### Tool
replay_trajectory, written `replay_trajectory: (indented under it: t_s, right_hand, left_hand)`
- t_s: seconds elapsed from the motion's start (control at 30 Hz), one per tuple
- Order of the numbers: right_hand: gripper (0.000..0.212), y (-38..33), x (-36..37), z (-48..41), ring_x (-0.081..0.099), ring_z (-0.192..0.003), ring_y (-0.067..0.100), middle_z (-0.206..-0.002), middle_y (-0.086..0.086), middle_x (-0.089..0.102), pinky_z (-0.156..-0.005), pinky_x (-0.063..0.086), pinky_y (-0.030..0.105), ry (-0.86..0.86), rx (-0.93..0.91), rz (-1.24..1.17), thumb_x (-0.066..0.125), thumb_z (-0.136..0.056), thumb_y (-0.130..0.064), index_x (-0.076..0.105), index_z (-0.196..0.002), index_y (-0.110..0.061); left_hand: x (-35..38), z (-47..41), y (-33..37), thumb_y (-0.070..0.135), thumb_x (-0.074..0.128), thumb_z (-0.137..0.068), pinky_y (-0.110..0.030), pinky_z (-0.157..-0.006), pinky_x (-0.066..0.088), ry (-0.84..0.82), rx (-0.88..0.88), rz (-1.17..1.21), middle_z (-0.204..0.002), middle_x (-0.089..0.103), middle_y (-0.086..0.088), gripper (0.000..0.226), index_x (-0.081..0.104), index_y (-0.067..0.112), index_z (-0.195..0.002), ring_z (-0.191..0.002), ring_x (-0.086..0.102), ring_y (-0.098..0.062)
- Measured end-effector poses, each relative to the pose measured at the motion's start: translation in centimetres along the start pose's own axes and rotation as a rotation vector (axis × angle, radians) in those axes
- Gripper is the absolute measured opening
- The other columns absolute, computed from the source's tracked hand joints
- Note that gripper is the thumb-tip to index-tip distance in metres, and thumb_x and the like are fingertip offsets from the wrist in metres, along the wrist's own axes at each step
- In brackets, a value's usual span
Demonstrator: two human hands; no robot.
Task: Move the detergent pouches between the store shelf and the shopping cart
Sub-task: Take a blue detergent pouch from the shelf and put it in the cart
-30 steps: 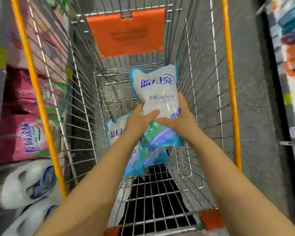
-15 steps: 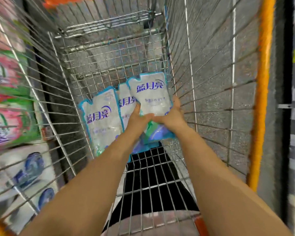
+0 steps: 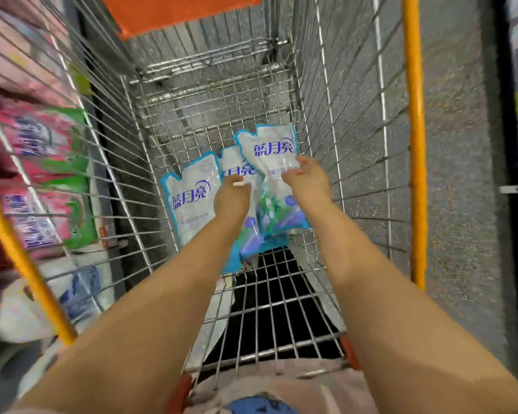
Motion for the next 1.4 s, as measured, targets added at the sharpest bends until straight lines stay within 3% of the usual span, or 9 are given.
replay_trajectory:
  t_s: [0.1,0.27,0.33,0.43,0.67,0.77,0.93,1.13,1.4]
  right_hand:
    - [0.038,-3.5,-0.6,3.0,0.052,-0.067,0.012,-0.086,-0.002,0.06,-0.067,0.044,0.027,0.047,-0.15,-0.059,0.056,-0.086,-0.007,0.058,-0.123,-0.014]
    - [0.028,-9.8,-2.9,11.2,0.052,-0.071,0.012,-0.08,0.001,0.056,-0.069,0.044,0.023,0.033,-0.392,-0.281,0.053,-0.085,0.002,0.059,-0.105,-0.018]
    - [0.027,-12.6,-4.1,15.7,0.05,-0.067,0.01,-0.076,0.002,0.053,-0.061,0.039,0.018,0.022,-0.509,-0.338,0.053,-0.084,0.004,0.058,-0.1,-0.018]
    - [0.021,-16.2,-5.6,21.5,0.055,-0.065,0.009,-0.073,0.002,0.058,-0.065,0.042,0.023,0.022,-0.665,-0.346,0.055,-0.078,-0.008,0.059,-0.09,-0.025]
    - [0.024,-22.3,-6.2,37.3,0.055,-0.066,0.012,-0.069,-0.005,0.059,-0.064,0.044,0.026,-0.152,-1.034,-0.273,0.054,-0.082,-0.002,0.059,-0.093,-0.023]
    - [0.022,-22.1,-5.9,44.4,0.055,-0.067,0.015,-0.069,-0.006,0.06,-0.059,0.041,0.026,-0.272,-1.164,-0.232,0.056,-0.083,-0.005,0.06,-0.086,-0.027]
    - [0.014,-19.7,-6.8,56.1,0.06,-0.075,0.014,-0.075,-0.011,0.062,-0.069,0.046,0.032,-0.436,-1.353,-0.179,0.057,-0.074,-0.022,0.061,-0.076,-0.035]
    - [0.027,-16.3,-5.3,70.7,0.055,-0.069,0.005,-0.075,-0.015,0.06,-0.066,0.046,0.028,-0.609,-1.577,-0.11,0.056,-0.087,-0.011,0.058,-0.078,-0.037]
    - [0.019,-11.9,3.3,90.1,0.053,-0.065,-0.005,-0.075,-0.016,0.061,-0.065,0.046,0.019,-0.84,-1.724,-0.174,0.056,-0.087,-0.012,0.064,-0.086,-0.029]
  left_hand:
    - [-2.6,2.8,3.7,0.017,0.051,-0.09,-0.023,-0.066,0.043,0.059,0.163,0.022,-0.096,0.065,-0.014,0.014,0.061,0.016,-0.1,-0.072,0.061,-0.014]
    - [-6.0,10.8,9.1,0.03,0.05,-0.076,-0.028,-0.068,0.039,0.027,0.386,0.157,-0.073,0.056,0.002,0.008,0.053,0.027,-0.07,-0.074,0.052,-0.018]
    - [-8.3,15.2,10.4,0.027,0.052,-0.081,-0.025,-0.063,0.039,0.047,0.498,0.217,-0.071,0.055,0.002,0.013,0.053,0.025,-0.068,-0.069,0.052,-0.012]
    - [-11.8,21.2,12.2,0.011,0.052,-0.092,-0.008,-0.053,0.036,0.06,0.655,0.304,-0.069,0.056,0.005,0.013,0.058,0.016,-0.082,-0.052,0.051,0.009]
    - [-23.5,39.2,13.2,0.006,0.052,-0.092,-0.006,-0.053,0.035,0.348,1.031,0.329,-0.066,0.058,0.006,0.02,0.057,0.019,-0.079,-0.05,0.05,0.012]
    - [-27.3,47.1,10.8,0.008,0.052,-0.093,-0.006,-0.05,0.036,0.503,1.112,0.378,-0.066,0.059,0.003,0.019,0.056,0.02,-0.078,-0.048,0.053,0.009]
    - [-30.9,59.0,3.7,0.015,0.054,-0.091,-0.015,-0.06,0.043,0.752,1.178,0.498,-0.067,0.061,0.005,0.02,0.057,0.025,-0.074,-0.06,0.058,0.0]
    - [-35.4,71.9,-5.5,0.013,0.052,-0.092,-0.008,-0.055,0.041,1.018,1.202,0.502,-0.068,0.06,0.005,0.02,0.054,0.024,-0.076,-0.053,0.056,0.007]
    - [-45.6,86.0,-19.5,0.017,0.051,-0.093,-0.008,-0.055,0.043,1.385,1.12,0.375,-0.069,0.063,0.004,0.014,0.061,0.019,-0.083,-0.051,0.056,0.004]
Point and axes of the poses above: each hand's wrist, its own z-axis away from the middle knuckle, its own x-axis out of the palm, y = z × x, the point moved 7 cm from there along -z, towards the middle knuckle
